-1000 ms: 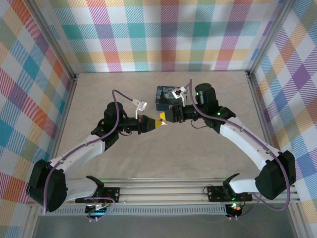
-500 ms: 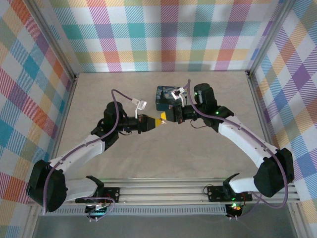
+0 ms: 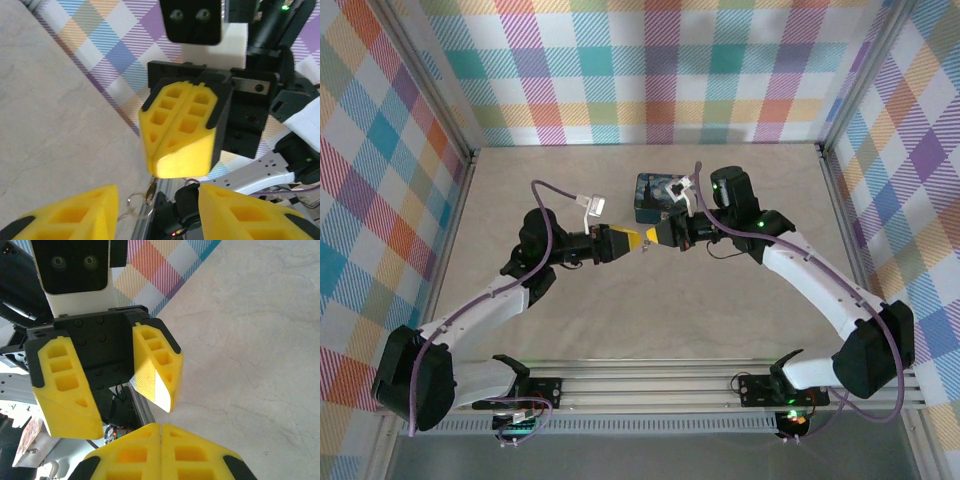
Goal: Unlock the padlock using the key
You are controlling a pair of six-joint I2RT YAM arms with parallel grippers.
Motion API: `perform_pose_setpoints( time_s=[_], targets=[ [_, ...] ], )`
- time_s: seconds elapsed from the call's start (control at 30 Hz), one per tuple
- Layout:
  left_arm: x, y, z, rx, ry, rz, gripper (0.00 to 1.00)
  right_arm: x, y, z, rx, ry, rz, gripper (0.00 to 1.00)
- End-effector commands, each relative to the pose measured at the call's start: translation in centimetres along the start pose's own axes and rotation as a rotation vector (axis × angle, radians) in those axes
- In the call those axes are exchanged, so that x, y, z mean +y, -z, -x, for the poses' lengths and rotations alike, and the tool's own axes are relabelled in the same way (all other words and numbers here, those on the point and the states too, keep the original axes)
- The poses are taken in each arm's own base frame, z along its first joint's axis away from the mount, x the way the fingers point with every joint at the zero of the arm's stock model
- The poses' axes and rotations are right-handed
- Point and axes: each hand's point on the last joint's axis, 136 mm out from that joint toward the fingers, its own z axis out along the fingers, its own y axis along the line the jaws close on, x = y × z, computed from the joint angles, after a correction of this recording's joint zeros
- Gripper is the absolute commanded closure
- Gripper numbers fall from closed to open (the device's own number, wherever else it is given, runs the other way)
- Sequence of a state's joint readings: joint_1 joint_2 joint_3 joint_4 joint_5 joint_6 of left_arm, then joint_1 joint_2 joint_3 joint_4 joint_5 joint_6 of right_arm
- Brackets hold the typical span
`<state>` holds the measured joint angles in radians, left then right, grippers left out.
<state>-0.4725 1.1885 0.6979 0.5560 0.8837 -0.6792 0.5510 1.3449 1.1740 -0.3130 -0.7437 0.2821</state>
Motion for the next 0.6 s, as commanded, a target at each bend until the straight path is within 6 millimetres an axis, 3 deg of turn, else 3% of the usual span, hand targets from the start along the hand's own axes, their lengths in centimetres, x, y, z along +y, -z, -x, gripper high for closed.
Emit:
perform_pose_setpoints(
  time_s=[0.0, 0.37, 0.57],
  targets=[
    [-1.5, -0.1, 0.5, -0.019, -0.033, -0.081, 0.53, 1.6, 0.5, 0.8, -0.017, 0.049, 0.039, 1.0],
    [0.1, -1.2, -1.4, 0.041, 0.006, -0.083, 0.59, 2.1, 0.8, 1.2, -0.033, 0.049, 0.051, 1.0],
    [-0.3, -1.4, -1.8, 0.062, -0.001, -0.106, 0.65, 2.0, 0.7, 1.2, -0.033, 0.045, 0.05, 1.0]
  ],
)
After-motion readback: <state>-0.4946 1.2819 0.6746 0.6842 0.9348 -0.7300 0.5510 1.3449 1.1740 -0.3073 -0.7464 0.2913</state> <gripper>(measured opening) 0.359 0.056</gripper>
